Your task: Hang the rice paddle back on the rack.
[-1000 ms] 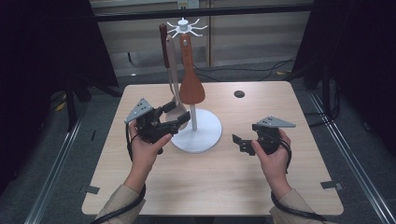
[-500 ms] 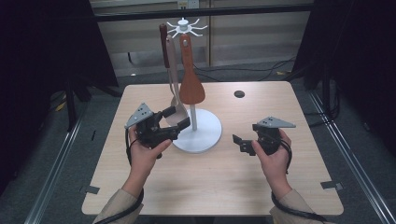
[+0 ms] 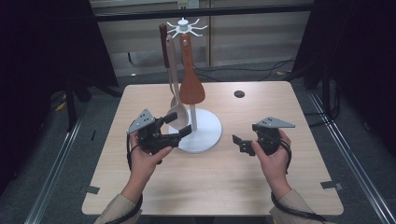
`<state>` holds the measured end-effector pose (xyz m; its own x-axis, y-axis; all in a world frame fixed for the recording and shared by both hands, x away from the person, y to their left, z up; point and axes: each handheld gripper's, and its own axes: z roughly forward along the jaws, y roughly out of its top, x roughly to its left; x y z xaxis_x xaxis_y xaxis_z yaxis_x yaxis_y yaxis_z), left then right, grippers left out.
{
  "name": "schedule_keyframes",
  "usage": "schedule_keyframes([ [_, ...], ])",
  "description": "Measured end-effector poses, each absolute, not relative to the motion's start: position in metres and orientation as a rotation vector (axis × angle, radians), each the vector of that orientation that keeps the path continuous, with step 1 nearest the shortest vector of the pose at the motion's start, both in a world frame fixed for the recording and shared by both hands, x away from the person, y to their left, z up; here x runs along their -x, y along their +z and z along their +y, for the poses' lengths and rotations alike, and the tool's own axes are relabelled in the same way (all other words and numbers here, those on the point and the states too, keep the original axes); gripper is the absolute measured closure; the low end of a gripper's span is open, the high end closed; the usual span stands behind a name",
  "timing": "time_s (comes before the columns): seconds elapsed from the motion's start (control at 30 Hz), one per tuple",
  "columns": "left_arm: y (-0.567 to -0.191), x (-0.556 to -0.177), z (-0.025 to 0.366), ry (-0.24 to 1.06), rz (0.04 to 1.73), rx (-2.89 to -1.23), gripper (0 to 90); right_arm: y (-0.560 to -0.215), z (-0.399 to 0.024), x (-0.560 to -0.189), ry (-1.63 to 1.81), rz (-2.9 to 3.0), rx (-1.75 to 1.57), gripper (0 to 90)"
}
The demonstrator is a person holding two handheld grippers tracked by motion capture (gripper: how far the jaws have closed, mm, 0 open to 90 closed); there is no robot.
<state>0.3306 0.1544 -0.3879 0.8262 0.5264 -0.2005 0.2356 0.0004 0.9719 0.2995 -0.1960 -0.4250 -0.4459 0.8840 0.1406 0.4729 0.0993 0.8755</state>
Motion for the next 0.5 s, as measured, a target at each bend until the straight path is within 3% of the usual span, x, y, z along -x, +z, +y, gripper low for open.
schedule_keyframes([
  [0.5,-0.401,-0.323,0.151,0.247,0.604,-1.635,16.0,-0.425,-0.195,-0.299,1.303,1.971,-1.322,9.7],
])
